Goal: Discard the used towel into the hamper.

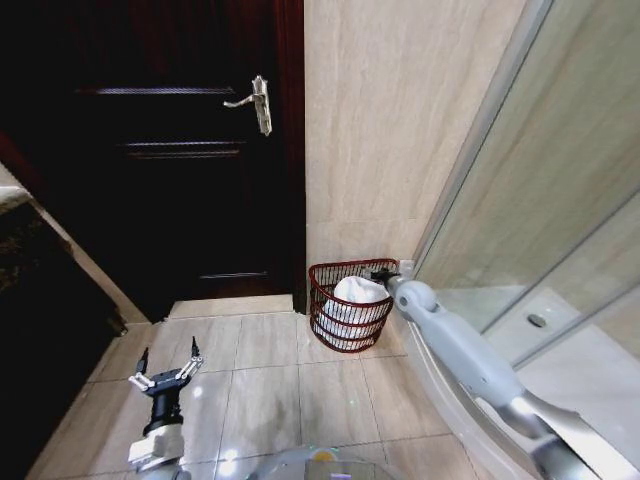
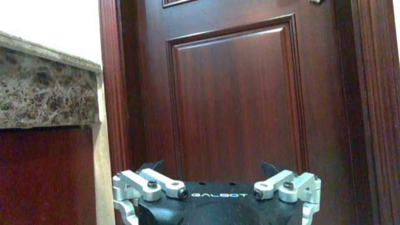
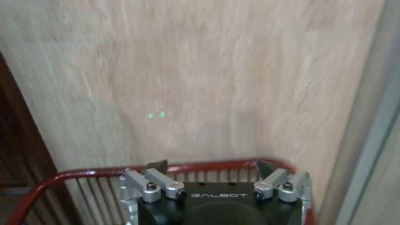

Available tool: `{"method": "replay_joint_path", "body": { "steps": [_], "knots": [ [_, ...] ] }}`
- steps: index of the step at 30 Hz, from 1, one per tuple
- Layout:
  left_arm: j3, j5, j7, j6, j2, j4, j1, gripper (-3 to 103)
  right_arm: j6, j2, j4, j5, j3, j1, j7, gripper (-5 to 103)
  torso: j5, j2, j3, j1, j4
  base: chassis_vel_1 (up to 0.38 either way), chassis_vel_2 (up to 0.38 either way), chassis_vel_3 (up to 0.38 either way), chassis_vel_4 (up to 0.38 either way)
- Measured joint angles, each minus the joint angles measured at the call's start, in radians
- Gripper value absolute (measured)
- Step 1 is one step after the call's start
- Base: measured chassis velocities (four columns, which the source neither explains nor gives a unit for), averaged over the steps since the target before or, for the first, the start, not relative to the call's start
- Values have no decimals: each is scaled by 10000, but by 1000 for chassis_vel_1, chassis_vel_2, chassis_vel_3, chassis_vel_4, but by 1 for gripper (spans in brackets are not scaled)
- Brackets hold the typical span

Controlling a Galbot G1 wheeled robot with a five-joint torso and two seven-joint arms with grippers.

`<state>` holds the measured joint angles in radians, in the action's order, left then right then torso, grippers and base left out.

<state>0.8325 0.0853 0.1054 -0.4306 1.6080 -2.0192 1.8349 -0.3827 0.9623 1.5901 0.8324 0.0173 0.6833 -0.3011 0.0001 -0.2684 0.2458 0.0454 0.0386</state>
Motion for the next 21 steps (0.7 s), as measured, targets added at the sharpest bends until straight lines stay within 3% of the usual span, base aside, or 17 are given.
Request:
{"method": "replay_joint_path", "body": {
  "steps": [1,9,15,19,21],
  "knots": [
    [-1,2,-5,13,-1,33,-28,100,209,-34,124,-314,179,224,97,98,-3,0,0,-1,-3,0,0,0,0],
    [-100,15,-137,164,1,85,-66,100,1719,-42,1282,-2032,1776,1965,302,100,3,0,0,0,1,0,0,0,0],
    [-238,199,-386,462,0,-54,46,100,2007,-35,2628,-3030,2905,3311,718,100,-1,0,0,0,0,0,0,0,0],
    [-290,333,-606,554,0,-159,93,100,2294,461,3483,-3852,3944,4388,1226,100,-1,0,0,0,1,0,0,0,0],
    [-293,515,-968,753,0,-315,224,100,2564,1099,3950,-4614,4599,5312,1526,100,-3,-1,0,-1,1,0,0,0,0]
  ]
}}
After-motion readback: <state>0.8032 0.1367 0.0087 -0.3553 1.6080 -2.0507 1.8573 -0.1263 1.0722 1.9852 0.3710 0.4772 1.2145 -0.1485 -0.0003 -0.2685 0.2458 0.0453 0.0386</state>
